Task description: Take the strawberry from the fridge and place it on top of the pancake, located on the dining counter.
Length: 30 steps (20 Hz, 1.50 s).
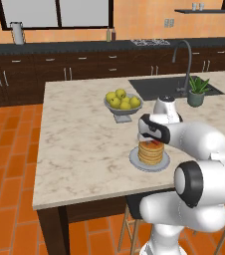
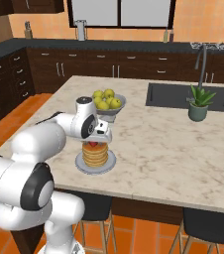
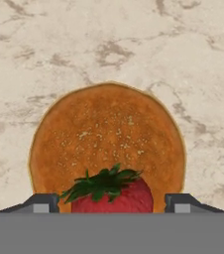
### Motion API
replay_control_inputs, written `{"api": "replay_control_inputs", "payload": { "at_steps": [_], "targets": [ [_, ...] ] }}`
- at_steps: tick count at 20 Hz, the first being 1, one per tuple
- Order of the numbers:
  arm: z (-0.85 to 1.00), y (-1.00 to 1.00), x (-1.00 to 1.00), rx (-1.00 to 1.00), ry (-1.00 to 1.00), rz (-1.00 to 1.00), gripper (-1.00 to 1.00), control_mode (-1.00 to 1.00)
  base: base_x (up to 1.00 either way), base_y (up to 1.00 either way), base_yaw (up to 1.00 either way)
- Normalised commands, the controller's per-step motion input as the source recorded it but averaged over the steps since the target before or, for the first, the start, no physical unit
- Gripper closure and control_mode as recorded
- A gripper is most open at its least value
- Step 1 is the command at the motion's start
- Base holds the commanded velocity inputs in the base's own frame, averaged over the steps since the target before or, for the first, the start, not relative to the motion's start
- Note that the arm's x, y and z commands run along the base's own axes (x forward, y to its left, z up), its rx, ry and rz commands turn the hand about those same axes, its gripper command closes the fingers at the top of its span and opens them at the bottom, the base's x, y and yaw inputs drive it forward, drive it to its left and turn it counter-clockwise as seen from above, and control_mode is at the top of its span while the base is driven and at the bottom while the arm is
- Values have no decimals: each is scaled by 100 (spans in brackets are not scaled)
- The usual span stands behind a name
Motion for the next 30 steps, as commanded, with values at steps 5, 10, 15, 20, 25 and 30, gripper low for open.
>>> {"api": "replay_control_inputs", "payload": {
  "at_steps": [5, 10, 15, 20, 25, 30],
  "targets": [
    [0, 0, 0, 0, 3, 0, -100, -100, 0, 0, 0],
    [12, 2, 0, -5, 2, 0, -100, -100, 0, 0, 0],
    [35, 7, -13, -6, 0, 0, -100, -100, 0, 0, 0],
    [47, 14, -52, -3, -2, 0, -100, -100, 0, 0, 0],
    [48, 29, -100, -6, -10, 0, -100, -100, 0, 0, 0],
    [7, 52, -100, -11, -12, 0, -100, -100, 0, 0, 0]
  ]
}}
